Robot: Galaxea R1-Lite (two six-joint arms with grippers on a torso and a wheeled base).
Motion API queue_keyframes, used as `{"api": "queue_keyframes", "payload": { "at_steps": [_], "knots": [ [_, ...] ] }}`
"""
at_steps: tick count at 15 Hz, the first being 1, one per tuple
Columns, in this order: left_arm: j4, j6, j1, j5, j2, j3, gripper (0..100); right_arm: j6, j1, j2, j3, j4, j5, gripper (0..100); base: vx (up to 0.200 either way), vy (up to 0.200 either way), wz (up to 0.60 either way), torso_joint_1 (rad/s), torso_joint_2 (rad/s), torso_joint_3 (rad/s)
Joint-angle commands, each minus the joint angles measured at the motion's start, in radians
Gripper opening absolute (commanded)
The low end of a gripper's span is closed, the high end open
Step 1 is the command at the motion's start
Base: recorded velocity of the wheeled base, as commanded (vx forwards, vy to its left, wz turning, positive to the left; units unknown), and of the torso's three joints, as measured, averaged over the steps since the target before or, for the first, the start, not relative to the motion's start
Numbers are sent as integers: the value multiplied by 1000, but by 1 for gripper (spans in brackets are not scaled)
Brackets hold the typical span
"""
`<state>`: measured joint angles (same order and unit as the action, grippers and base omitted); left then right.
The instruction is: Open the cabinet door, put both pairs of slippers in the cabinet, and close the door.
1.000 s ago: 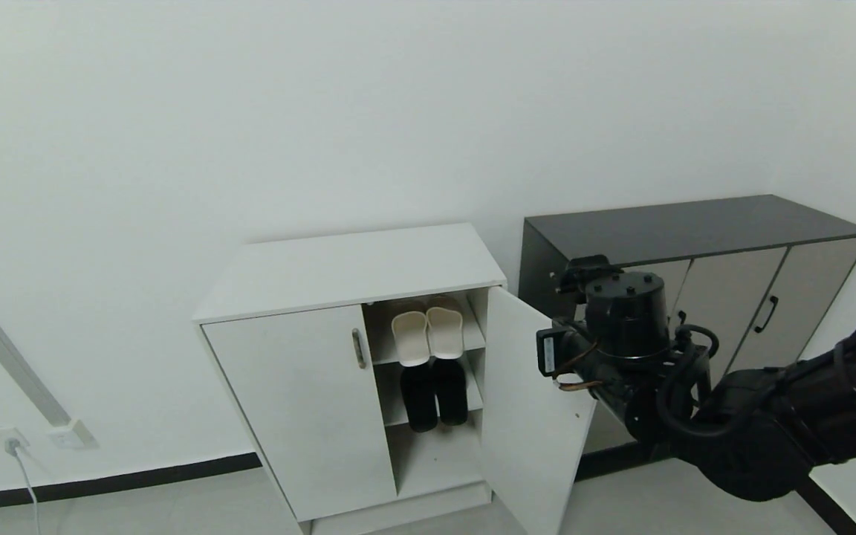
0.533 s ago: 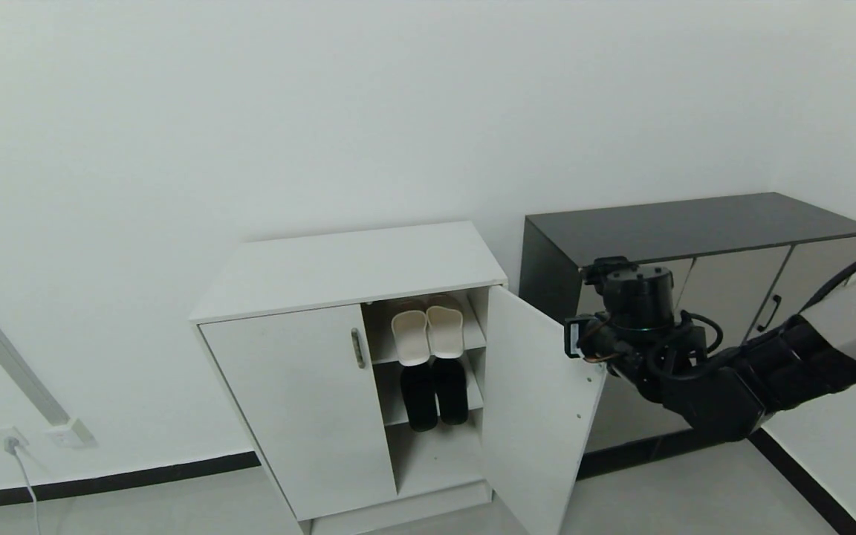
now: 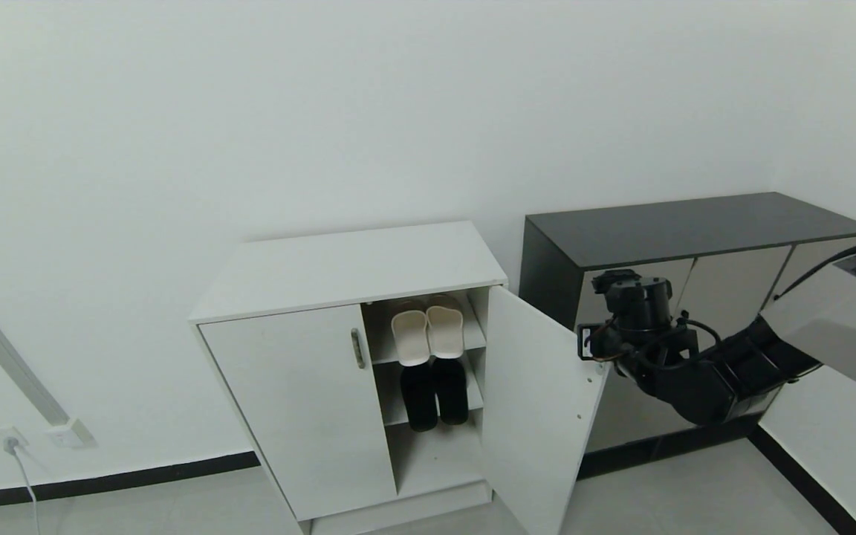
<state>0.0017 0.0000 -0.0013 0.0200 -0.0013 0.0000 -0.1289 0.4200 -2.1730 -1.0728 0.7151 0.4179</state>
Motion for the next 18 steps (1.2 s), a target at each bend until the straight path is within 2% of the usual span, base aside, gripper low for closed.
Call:
{"api": "queue_keyframes", "payload": {
  "at_steps": [1, 6, 11, 18],
  "knots": [
    [0, 0, 0, 0, 1, 0, 0, 0, -6, -24, -6, 1, -1, 0, 0, 0, 0, 0, 0, 0],
    [0, 0, 0, 0, 1, 0, 0, 5, 2, -27, -3, -5, 1, 0, 0, 0, 0, 0, 0, 0],
    [0, -3, 0, 0, 1, 0, 0, 6, 57, -11, 30, -8, 9, 0, 0, 0, 0, 0, 0, 0],
    [0, -3, 0, 0, 1, 0, 0, -5, 233, 64, 131, -5, 4, 0, 0, 0, 0, 0, 0, 0]
  ]
}}
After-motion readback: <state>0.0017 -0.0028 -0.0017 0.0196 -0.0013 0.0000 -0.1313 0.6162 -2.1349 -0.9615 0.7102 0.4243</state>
